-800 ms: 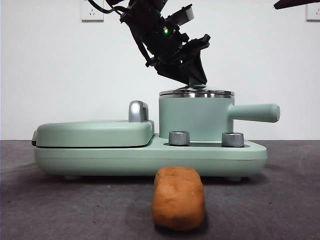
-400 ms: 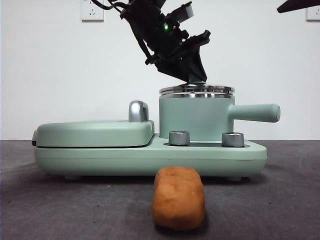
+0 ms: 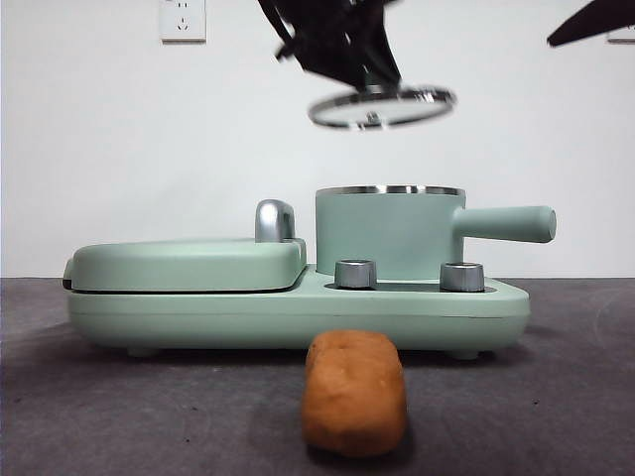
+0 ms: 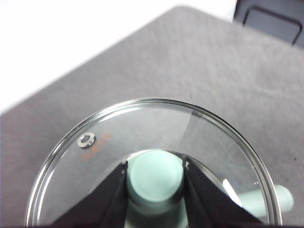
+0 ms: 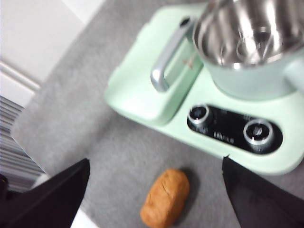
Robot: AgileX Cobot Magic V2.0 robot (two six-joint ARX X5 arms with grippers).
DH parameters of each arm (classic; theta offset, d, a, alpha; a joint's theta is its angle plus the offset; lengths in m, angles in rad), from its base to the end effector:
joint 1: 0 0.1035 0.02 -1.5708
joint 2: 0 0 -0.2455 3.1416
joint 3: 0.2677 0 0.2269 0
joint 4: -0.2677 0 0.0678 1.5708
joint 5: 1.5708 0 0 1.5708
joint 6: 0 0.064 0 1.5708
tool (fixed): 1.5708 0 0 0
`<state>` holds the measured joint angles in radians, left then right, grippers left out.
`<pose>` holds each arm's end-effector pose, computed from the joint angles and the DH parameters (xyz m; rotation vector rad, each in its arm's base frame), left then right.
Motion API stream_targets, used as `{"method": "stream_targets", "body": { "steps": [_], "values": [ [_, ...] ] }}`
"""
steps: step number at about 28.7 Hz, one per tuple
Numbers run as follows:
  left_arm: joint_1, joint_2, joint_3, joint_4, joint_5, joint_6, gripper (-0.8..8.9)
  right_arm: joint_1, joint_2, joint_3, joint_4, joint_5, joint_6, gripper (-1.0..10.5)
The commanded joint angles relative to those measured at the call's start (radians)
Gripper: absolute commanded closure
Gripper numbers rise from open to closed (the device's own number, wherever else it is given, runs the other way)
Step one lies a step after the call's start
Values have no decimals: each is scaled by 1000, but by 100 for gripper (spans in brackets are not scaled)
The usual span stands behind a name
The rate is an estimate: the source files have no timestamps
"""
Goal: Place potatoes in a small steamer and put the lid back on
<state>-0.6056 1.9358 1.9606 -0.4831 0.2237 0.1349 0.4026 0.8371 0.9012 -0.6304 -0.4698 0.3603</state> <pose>0.3550 -0.2631 0.3406 0.2144 0.4077 -0.8452 0.1501 0.0954 0.2928 0.3474 0.7306 0.7341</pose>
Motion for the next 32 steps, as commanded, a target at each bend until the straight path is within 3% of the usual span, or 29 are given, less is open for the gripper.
{"method": "stream_targets", "body": {
  "steps": [1,7,17,25,30,32],
  "values": [
    [24,-45,42,-21,1,12,796,90,49,17,-23,79,50,503],
    [95,-125,42,-116,1,15,796,282,194,17,-27,255,142,503],
    [222,-220,41,-180,1,14,796,439,518,42,9,369,210,504],
    [330,-230,41,-227,1,14,796,495,800,190,-24,369,217,504],
    [359,-229,41,-228,1,13,796,532,873,206,-57,393,217,505],
    [359,-228,41,-228,1,13,796,534,889,206,-54,380,216,618]
  ]
}}
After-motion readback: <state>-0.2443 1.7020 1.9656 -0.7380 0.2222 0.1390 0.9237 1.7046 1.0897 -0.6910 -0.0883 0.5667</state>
